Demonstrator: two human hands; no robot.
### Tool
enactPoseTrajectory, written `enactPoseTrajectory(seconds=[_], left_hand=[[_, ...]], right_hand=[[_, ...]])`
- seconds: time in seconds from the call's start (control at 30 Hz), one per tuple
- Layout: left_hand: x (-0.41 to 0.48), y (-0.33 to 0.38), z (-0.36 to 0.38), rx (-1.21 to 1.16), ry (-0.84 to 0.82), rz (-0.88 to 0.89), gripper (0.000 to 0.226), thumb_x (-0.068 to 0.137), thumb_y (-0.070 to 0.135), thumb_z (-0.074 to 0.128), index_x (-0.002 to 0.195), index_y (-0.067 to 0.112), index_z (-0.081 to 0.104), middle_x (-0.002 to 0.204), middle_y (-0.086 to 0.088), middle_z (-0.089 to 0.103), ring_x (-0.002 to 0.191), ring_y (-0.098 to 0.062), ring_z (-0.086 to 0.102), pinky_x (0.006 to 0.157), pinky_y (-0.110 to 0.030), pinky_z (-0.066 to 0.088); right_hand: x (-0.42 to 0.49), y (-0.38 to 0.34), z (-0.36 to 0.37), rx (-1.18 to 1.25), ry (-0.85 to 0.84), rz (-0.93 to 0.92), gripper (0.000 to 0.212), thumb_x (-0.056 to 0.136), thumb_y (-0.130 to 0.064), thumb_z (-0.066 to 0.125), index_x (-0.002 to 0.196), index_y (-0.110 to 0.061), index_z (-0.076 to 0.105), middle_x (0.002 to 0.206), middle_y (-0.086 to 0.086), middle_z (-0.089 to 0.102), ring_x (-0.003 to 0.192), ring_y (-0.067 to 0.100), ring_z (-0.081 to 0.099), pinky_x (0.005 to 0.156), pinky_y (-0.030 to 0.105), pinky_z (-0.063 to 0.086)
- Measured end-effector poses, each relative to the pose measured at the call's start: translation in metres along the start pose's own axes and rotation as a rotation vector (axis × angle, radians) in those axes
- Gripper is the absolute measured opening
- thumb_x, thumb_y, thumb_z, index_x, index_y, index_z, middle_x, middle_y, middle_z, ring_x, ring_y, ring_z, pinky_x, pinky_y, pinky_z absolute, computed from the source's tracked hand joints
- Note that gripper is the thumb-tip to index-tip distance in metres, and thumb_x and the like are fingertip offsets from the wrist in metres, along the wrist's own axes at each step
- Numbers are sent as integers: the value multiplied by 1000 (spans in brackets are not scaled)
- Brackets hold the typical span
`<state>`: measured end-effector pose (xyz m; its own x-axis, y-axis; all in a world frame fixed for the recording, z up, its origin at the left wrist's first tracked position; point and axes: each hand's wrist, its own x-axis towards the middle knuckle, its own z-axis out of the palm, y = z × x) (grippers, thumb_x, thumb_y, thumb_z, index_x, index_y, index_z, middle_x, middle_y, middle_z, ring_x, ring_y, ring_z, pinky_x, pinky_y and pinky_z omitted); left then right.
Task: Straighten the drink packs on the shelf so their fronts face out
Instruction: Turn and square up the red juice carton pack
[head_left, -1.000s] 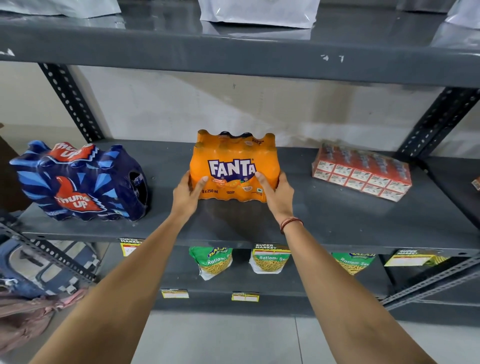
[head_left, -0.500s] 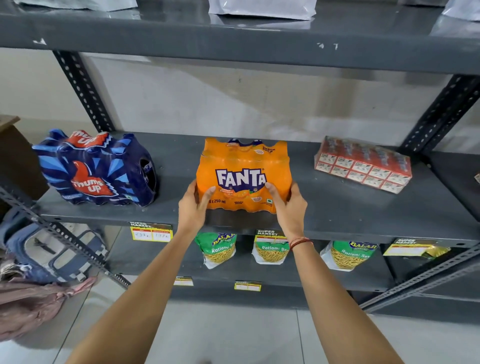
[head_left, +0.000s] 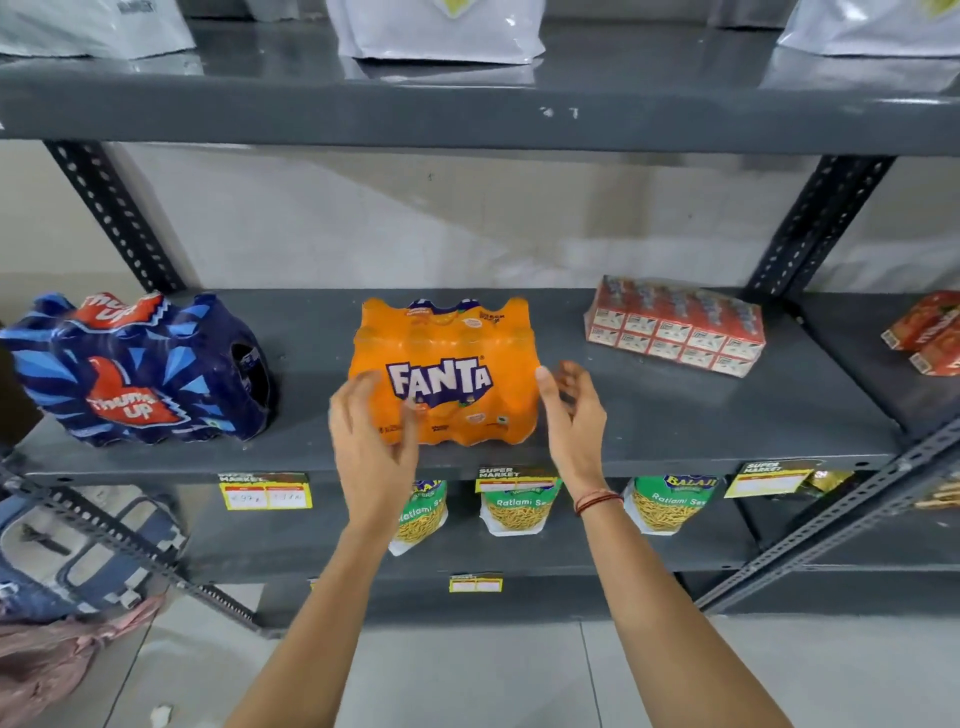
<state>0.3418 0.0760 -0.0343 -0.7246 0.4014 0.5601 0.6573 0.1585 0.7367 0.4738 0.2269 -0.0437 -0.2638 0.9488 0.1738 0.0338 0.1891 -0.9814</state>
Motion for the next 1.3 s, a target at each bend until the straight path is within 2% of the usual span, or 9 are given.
enactPoseTrajectory(seconds=[0.13, 0.2, 0.3, 0.43, 0.67, 0.8, 0.9, 1.1, 1.3], left_hand=[[-6, 60, 50, -59, -280, 313, 22, 89, 20, 58, 108, 10, 61, 115, -6, 57, 109, -6, 47, 94, -10, 34], [-2, 89, 79, -104, -402, 390, 22, 89, 18, 58, 108, 10, 62, 115, -7, 57, 109, -12, 52, 92, -17, 40], [9, 119, 131, -97, -561, 388, 30, 91, 25, 55, 118, 11, 58, 123, -6, 53, 113, -17, 52, 93, -25, 43], [31, 135, 203, -73, -705, 224, 42, 92, 27, 54, 130, 10, 50, 133, -10, 47, 125, -23, 44, 104, -34, 38], [64, 113, 289, 46, -645, -107, 39, 94, 19, 48, 130, 3, 49, 127, -24, 47, 118, -39, 45, 101, -43, 37], [86, 100, 314, 89, -692, -305, 56, 96, 42, 41, 127, -3, 49, 128, -27, 53, 118, -41, 49, 100, -45, 39], [90, 100, 319, -99, -709, -454, 61, 91, 54, 44, 116, 0, 59, 113, -24, 64, 102, -39, 62, 88, -49, 51], [73, 93, 327, -133, -613, -439, 60, 89, 59, 42, 114, 9, 61, 114, -15, 65, 104, -32, 61, 91, -42, 48], [56, 84, 310, -263, -599, -341, 47, 90, 50, 49, 116, 12, 60, 116, -8, 65, 99, -20, 60, 85, -30, 45]], right_hand=[[33, -5, -47, -60, 171, -76, 37, 90, -37, 61, 112, -7, 60, 107, 11, 66, 93, 16, 60, 74, 3, 41], [52, -5, -74, -123, 231, -66, 35, 92, -33, 60, 114, -5, 60, 109, 13, 65, 94, 19, 59, 79, 11, 43], [80, 3, -120, -251, 299, -19, 40, 92, -30, 60, 118, 1, 58, 115, 18, 64, 104, 28, 61, 92, 36, 48], [117, 14, -173, -364, 355, 67, 43, 91, -27, 62, 120, 5, 57, 117, 23, 62, 108, 36, 58, 93, 37, 43], [191, 20, -223, -528, 249, 217, 78, 89, -44, 61, 140, 9, 33, 142, 28, 39, 135, 39, 31, 112, 40, 24], [226, 27, -224, -393, 147, 379, 75, 82, -52, 66, 125, 7, 46, 131, 23, 54, 123, 37, 51, 105, 44, 40], [233, 36, -222, -295, 118, 427, 62, 81, -48, 69, 118, 0, 57, 122, 18, 63, 110, 33, 61, 99, 41, 47], [226, 57, -224, -183, 148, 331, 35, 86, -40, 66, 106, -11, 63, 104, 10, 70, 99, 28, 66, 92, 36, 52], [200, 62, -222, -84, 133, 169, 41, 93, -35, 58, 126, -12, 54, 113, 13, 69, 98, 22, 67, 94, 37, 52]])
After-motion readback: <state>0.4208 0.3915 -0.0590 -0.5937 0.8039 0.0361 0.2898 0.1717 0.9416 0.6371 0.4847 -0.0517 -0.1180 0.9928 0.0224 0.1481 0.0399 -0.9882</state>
